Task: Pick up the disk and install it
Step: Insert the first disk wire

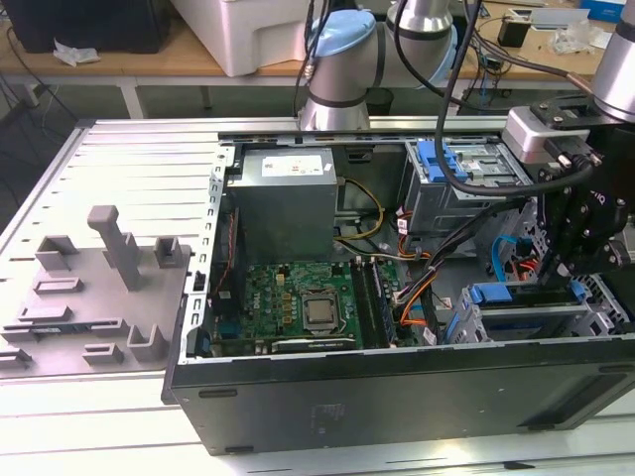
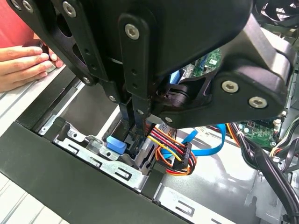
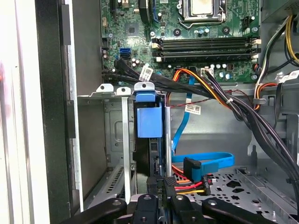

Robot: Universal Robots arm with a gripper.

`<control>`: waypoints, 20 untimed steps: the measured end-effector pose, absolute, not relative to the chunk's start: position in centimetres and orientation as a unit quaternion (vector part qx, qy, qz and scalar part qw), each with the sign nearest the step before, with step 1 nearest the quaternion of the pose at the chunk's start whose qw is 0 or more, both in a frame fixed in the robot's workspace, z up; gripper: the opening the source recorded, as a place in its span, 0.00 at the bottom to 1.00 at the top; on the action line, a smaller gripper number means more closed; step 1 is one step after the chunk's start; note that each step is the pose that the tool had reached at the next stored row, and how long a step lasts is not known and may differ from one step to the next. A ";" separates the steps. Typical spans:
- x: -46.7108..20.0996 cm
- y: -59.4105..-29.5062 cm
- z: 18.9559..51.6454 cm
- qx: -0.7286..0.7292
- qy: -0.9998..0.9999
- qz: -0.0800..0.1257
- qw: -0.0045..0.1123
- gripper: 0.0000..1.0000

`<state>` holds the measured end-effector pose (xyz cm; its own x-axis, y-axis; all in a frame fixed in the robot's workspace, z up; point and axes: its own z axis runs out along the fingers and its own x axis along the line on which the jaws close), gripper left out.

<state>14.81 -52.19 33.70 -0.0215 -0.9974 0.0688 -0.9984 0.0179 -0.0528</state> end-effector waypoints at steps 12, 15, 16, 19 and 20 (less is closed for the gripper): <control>14.8 -52.2 33.6 0.699 -0.713 0.043 0.006 0.17; 14.8 -52.2 33.6 0.699 -0.713 0.043 0.006 0.17; 14.8 -52.2 33.6 0.699 -0.713 0.043 0.006 0.17; 14.8 -52.2 33.7 0.699 -0.713 0.043 0.006 0.17; 14.8 -52.2 33.7 0.699 -0.713 0.043 0.006 0.17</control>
<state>14.81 -52.23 33.68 -0.0215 -0.9973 0.0698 -0.9984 0.0178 -0.0530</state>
